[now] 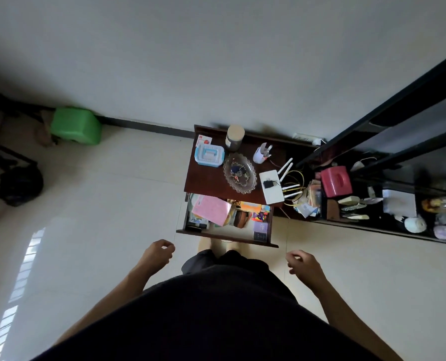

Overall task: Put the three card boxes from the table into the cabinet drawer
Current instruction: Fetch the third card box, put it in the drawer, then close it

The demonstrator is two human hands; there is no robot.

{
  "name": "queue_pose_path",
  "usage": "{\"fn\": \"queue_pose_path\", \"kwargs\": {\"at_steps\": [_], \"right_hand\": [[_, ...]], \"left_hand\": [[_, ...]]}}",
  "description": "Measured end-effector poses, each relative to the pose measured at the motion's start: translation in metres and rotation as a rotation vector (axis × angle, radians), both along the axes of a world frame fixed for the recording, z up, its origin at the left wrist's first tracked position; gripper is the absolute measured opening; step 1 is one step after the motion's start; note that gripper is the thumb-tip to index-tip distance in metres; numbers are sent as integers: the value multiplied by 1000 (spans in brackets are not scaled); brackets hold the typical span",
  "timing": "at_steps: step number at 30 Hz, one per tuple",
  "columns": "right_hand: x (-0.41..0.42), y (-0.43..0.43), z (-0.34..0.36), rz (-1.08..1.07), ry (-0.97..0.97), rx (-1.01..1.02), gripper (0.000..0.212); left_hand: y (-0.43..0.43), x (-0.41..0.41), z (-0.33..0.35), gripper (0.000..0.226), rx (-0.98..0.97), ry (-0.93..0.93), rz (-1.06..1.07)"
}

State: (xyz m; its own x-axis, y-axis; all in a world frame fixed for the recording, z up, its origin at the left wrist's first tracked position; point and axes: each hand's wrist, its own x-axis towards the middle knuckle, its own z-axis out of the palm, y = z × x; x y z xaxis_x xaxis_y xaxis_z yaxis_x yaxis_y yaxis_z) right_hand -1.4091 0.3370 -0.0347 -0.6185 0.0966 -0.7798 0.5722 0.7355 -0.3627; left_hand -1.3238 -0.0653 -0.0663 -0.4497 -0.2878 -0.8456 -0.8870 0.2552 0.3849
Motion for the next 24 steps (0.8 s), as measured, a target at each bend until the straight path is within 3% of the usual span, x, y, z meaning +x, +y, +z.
{"fn": "queue_pose_path", "kwargs": {"at_steps": [9,17,24], "right_hand": [[-51,15,-19,357,-65,80,15],[-110,-44,-44,959,-79,85,15],[-58,-126,-36,1521,-51,127,14]], "left_hand": [[30,44,38,17,-78,93,265],[144,176,42,17,-106,49,892],[323,282,48,12,-22,-91,1410]]}}
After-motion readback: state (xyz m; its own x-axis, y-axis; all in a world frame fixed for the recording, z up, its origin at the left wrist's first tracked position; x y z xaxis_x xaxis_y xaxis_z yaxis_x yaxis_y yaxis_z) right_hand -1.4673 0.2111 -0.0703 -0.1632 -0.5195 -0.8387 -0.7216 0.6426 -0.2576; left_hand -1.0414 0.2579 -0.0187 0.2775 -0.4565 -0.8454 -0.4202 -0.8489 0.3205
